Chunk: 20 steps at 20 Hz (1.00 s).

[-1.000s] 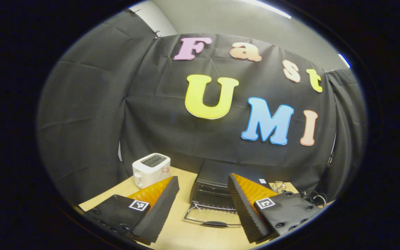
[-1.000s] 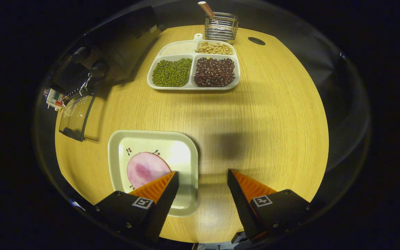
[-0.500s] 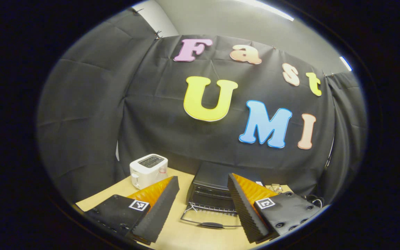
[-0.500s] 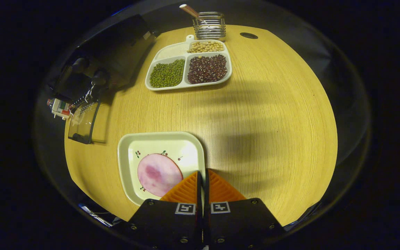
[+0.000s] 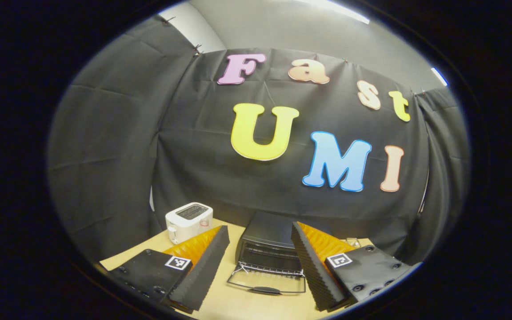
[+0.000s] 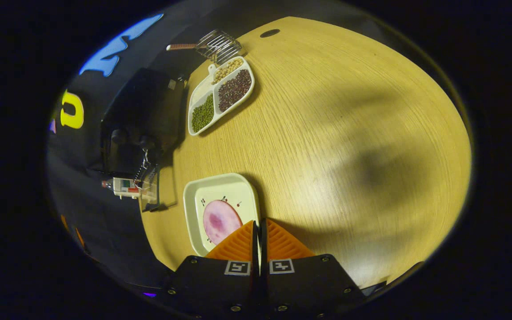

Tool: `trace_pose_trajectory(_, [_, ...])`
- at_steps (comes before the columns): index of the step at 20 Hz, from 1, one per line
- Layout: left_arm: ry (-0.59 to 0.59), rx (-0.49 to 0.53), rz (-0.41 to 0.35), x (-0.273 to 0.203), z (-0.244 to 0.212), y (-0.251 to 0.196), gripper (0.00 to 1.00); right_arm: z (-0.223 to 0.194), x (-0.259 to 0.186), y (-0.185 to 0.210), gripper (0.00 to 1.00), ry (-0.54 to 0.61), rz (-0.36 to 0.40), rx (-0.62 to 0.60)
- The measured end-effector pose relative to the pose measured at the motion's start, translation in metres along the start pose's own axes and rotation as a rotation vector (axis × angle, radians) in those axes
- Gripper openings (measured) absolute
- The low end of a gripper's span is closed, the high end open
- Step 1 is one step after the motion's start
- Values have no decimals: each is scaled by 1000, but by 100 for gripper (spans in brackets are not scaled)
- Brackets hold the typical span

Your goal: Open the electric oven with the left hand, put the food in, and close the electric oven.

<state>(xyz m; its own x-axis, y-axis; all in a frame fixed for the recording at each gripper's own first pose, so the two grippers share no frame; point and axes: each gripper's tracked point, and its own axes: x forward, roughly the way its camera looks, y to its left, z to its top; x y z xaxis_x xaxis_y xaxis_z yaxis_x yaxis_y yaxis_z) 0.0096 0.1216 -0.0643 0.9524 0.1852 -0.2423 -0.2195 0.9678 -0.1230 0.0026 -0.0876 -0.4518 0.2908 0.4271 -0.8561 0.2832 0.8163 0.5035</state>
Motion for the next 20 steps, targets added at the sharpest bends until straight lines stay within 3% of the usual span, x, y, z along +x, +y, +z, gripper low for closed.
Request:
trace_pose_trajectory(4, [-14, 13, 15, -11, 7, -15, 99, -3, -4, 8, 1, -17, 127, 72])
trace_pose_trajectory(9, [-50, 41, 10, -21, 23, -30, 99, -11, -18, 16, 2, -33, 200, 91])
trace_pose_trajectory(10, [-57, 44, 0, -23, 25, -32, 95, -12, -20, 23, 1, -40, 222, 100])
trace_pose_trajectory(12, [-63, 37, -39, -20, 28, -35, 99, -17, -24, 39, 1, -68, 262, 130])
trace_pose_trajectory(18, [-99, 64, -142, -2, 58, -20, 99, -44, -50, 111, 2, -199, 395, 305])
trace_pose_trajectory(19, [-108, 72, -162, 0, 63, -16, 91, -49, -53, 122, 1, -225, 393, 327])
trace_pose_trajectory(20, [-118, 78, -179, 3, 67, -12, 99, -57, -56, 132, 1, -254, 390, 353])
